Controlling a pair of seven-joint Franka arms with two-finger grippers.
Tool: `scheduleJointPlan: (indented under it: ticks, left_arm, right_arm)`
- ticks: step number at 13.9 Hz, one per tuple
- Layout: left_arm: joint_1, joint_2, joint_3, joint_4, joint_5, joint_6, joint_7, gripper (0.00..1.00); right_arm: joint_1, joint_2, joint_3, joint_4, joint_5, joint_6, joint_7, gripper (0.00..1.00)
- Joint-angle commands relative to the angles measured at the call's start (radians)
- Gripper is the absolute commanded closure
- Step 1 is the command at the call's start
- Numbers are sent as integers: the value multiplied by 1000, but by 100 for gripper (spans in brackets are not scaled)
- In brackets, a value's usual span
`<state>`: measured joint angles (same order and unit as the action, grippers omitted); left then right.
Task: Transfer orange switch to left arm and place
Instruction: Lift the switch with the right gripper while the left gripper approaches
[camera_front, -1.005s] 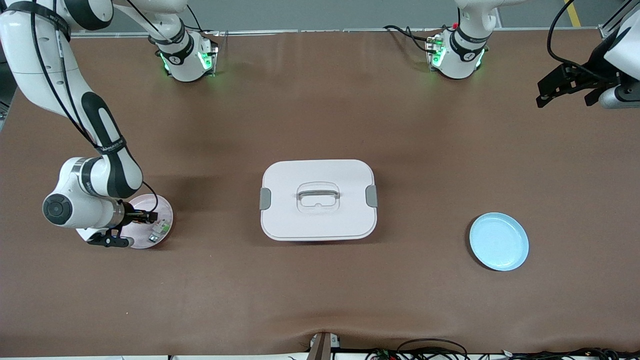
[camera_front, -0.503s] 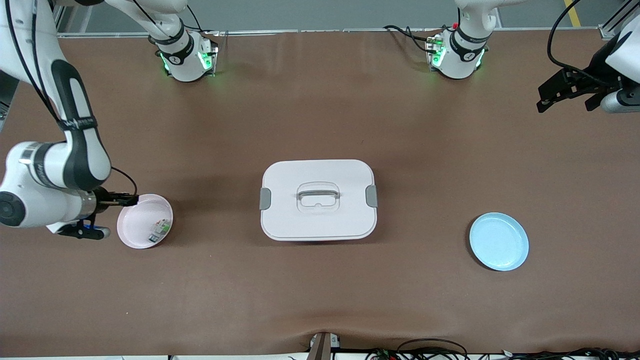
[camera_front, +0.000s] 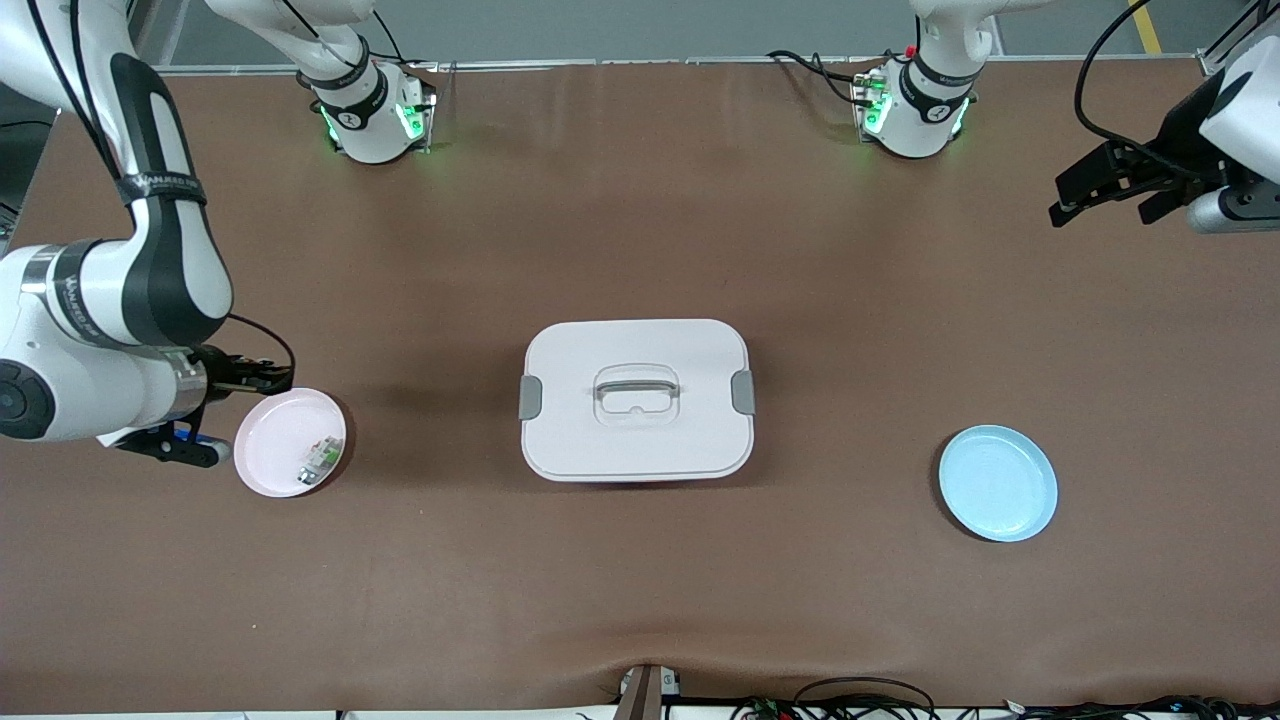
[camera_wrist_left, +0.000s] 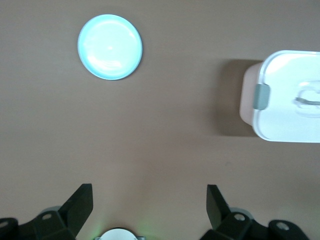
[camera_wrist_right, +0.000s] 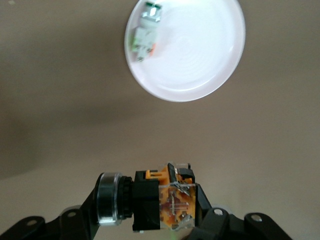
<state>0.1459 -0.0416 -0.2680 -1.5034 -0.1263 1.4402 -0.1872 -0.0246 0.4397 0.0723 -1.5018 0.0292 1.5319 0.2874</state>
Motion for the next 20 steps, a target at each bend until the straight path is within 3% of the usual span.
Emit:
scheduleJointPlan:
  ticks: [1, 3, 8, 12, 16, 20]
  left_arm:
    - [-14, -1, -28, 8, -71, 12, -15, 0]
    - [-14, 3, -34, 5, -142, 32, -15, 0]
    - [-22, 48, -101, 8, -234, 80, -21, 0]
    - [-51, 68, -108, 3, -314, 118, -23, 0]
    - [-132, 88, -112, -3, -300, 206, -90, 0]
    - [-222, 95, -112, -47, -299, 372, -167, 0]
  right_arm:
    - [-2, -19, 0, -3, 77, -18, 41, 86]
    - [26, -19, 0, -1, 122, -18, 103, 86]
    - [83, -21, 1, -1, 386, -39, 347, 86]
    - [149, -29, 1, 29, 553, -39, 536, 86]
    - [183, -29, 0, 51, 714, -27, 647, 86]
    - [189, -29, 0, 52, 837, -4, 709, 86]
